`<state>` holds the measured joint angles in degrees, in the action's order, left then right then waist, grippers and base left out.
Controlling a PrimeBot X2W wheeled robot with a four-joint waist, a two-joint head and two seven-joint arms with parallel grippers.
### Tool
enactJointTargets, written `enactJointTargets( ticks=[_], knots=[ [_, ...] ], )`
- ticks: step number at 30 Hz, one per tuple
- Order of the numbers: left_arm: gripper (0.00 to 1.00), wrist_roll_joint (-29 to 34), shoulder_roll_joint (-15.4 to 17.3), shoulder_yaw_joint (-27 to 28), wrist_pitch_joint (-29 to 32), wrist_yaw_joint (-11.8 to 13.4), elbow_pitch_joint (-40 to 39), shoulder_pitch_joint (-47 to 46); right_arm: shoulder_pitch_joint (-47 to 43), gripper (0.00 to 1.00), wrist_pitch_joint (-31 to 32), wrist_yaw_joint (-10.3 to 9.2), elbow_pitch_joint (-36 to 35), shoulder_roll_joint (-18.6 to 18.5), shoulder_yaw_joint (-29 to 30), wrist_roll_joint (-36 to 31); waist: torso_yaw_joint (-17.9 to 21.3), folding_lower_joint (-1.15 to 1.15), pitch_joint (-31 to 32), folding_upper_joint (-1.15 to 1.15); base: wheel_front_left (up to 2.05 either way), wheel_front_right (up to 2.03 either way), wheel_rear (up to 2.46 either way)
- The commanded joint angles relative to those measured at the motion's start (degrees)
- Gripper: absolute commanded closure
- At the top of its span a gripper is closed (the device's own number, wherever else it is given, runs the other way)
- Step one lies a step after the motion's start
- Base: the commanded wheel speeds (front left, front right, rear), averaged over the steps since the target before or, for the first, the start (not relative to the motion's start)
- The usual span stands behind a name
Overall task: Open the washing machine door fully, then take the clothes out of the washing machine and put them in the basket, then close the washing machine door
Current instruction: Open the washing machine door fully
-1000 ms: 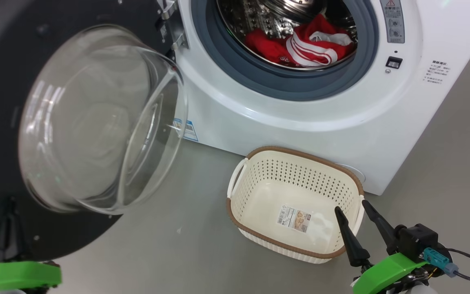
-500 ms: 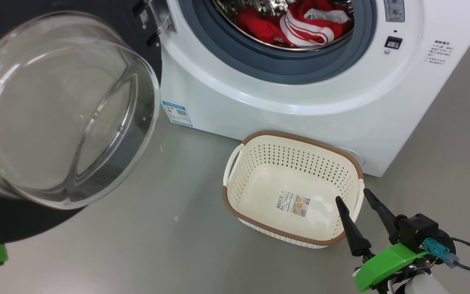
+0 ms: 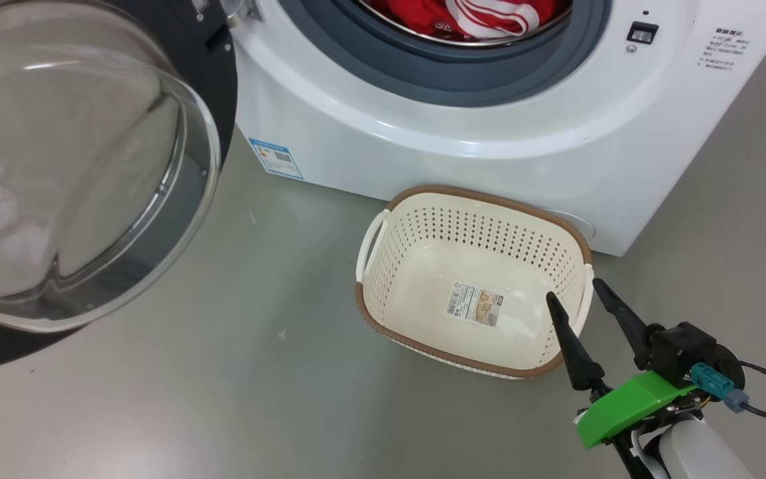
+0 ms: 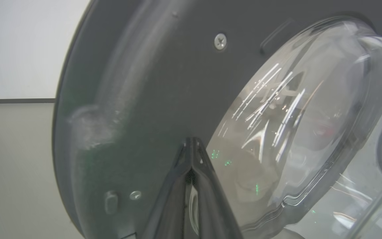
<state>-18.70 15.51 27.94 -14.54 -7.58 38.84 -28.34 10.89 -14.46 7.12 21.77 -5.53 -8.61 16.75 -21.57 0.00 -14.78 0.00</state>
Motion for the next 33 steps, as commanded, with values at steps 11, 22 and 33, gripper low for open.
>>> enactJointTargets(
  ticks=[11, 22, 33],
  knots=[
    [1.0, 0.25, 4.77, 2.54, -0.46, 0.09, 1.68, -2.67, 1.84, 0.0, -0.54, 0.36, -0.78, 0.39, -1.2, -0.72, 0.42, 0.0, -0.04, 0.0, 0.0, 0.0, 0.0],
    [1.0, -1.4, 3.42, -0.31, -0.46, 0.09, -1.04, 2.5, 0.94, 0.0, -0.54, 0.36, -0.56, 0.66, -1.35, -0.02, 0.22, 0.0, 3.17, 0.0, 0.0, 0.0, 0.0],
    [0.14, -1.02, -0.86, -2.73, -0.46, 0.09, -9.49, 10.79, -0.13, 0.0, -0.54, 0.36, -0.81, 0.66, -1.38, 0.66, 0.56, 0.0, 6.04, 0.0, 0.0, 0.0, 0.0]
  ],
)
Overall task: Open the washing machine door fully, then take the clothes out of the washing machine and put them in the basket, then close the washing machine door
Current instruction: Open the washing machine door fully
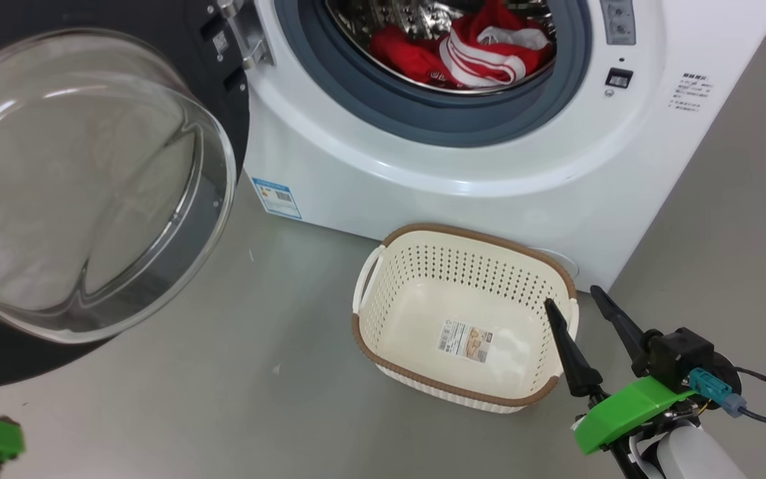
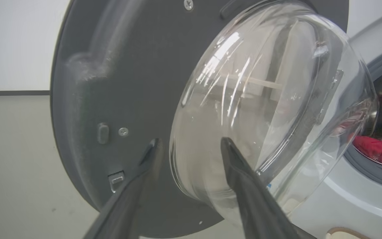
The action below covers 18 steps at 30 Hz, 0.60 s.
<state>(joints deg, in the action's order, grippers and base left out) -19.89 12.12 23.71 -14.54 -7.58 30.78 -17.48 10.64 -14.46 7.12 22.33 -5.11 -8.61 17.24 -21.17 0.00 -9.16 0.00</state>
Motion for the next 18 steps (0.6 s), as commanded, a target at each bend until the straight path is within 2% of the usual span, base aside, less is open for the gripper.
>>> enactJointTargets(
  ticks=[1, 11, 18],
  knots=[
    [0.0, 0.18, 2.15, 0.95, -0.46, 0.09, -2.07, 0.69, -0.07, 0.0, -0.54, 0.36, -1.41, 0.25, -1.33, 0.27, 0.21, 0.0, 0.71, 0.0, 0.0, 0.0, 0.0],
    [0.0, 1.97, -1.39, -3.14, -0.46, 0.09, -8.76, 7.21, -2.31, 0.0, -0.54, 0.36, -2.15, 0.52, -0.45, 0.96, 1.74, 0.0, 3.11, 0.0, 0.0, 0.0, 0.0],
    [0.0, 1.32, -1.91, -6.92, -0.46, 0.09, -13.16, 10.61, -3.66, 0.0, -0.54, 0.36, -2.72, 0.79, 0.69, 1.15, 4.16, 0.0, 4.09, 0.0, 0.0, 0.0, 0.0]
  ],
)
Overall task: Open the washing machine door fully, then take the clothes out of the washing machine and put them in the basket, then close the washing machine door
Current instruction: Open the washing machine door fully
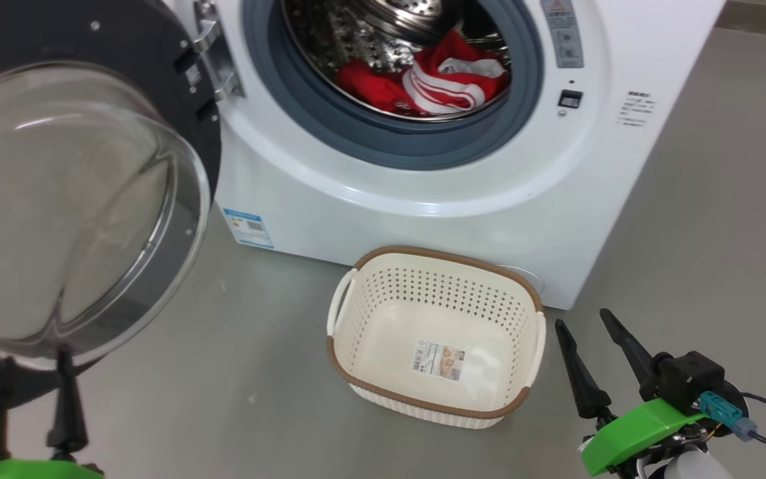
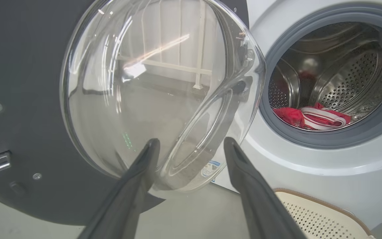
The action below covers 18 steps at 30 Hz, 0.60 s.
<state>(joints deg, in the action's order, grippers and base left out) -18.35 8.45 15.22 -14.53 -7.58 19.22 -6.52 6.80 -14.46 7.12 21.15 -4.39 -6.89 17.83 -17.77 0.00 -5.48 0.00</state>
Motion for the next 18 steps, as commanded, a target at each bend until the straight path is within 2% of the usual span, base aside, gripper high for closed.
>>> enactJointTargets(
  ticks=[1, 12, 18],
  knots=[
    [0.0, -0.37, 1.86, 0.97, -0.47, 0.09, -2.05, 0.08, 0.0, 0.0, -0.54, 0.36, -1.65, 0.09, -0.82, 0.59, 1.17, 0.0, 0.47, 0.0, 0.0, 0.0, 0.0],
    [0.0, -3.49, 2.9, -6.88, -0.47, 0.09, -5.4, 2.61, -1.12, 0.0, -0.54, 0.36, -3.31, 0.36, 1.76, 0.22, 7.78, 0.0, 0.23, 0.0, 0.0, 0.0, 0.0],
    [0.0, -4.14, 3.22, -8.68, -0.47, 0.09, -6.28, 2.83, -1.41, 0.0, -0.54, 0.36, -3.62, 0.36, 2.26, 0.11, 10.71, 0.0, -0.07, 0.0, 0.0, 0.0, 0.0]
  ],
)
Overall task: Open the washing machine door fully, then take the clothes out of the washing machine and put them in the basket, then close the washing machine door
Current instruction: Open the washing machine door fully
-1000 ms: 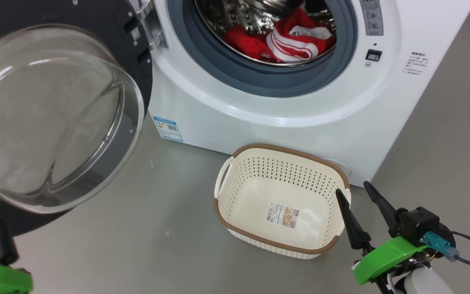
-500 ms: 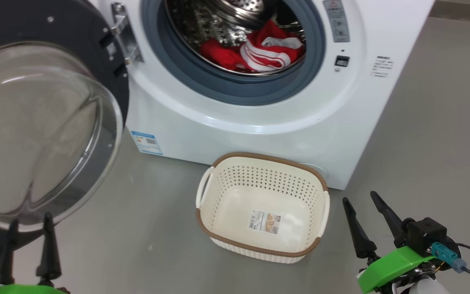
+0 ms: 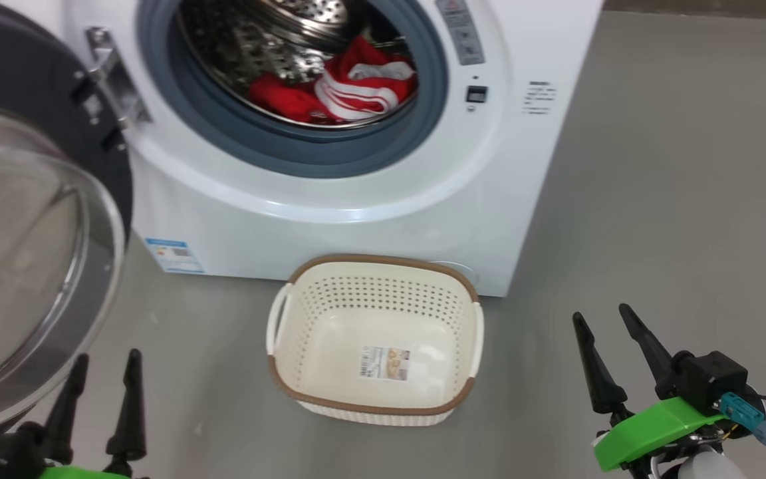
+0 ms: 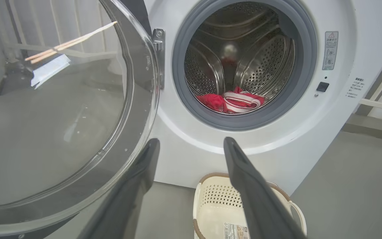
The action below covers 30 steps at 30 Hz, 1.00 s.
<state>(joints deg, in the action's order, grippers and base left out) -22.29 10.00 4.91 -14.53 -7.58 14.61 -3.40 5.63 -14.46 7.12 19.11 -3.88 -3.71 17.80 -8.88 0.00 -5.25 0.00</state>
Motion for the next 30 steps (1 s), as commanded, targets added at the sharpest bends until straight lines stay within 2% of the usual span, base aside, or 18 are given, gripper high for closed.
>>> enactJointTargets(
  ticks=[1, 17, 30],
  knots=[
    [0.0, -0.24, 1.67, 1.13, -0.47, 0.09, -1.95, -0.12, -0.31, 0.0, -0.54, 0.36, -1.66, -0.14, -0.74, 0.12, 2.4, 0.0, -0.37, 0.0, 0.0, 0.0, 0.0],
    [0.0, -1.36, 1.49, -3.6, -0.47, 0.09, -4.93, 0.18, -0.41, 0.0, -0.54, 0.36, -3.63, 0.25, 2.57, -0.01, 9.98, 0.0, -1.77, 0.0, 0.0, 0.0, 0.0],
    [0.0, -1.56, 1.41, -5.27, -0.47, 0.09, -5.56, -0.06, -1.66, 0.0, -0.54, 0.36, -4.72, 0.64, 4.27, -0.09, 11.63, 0.0, -1.81, 0.0, 0.0, 0.0, 0.0]
  ],
)
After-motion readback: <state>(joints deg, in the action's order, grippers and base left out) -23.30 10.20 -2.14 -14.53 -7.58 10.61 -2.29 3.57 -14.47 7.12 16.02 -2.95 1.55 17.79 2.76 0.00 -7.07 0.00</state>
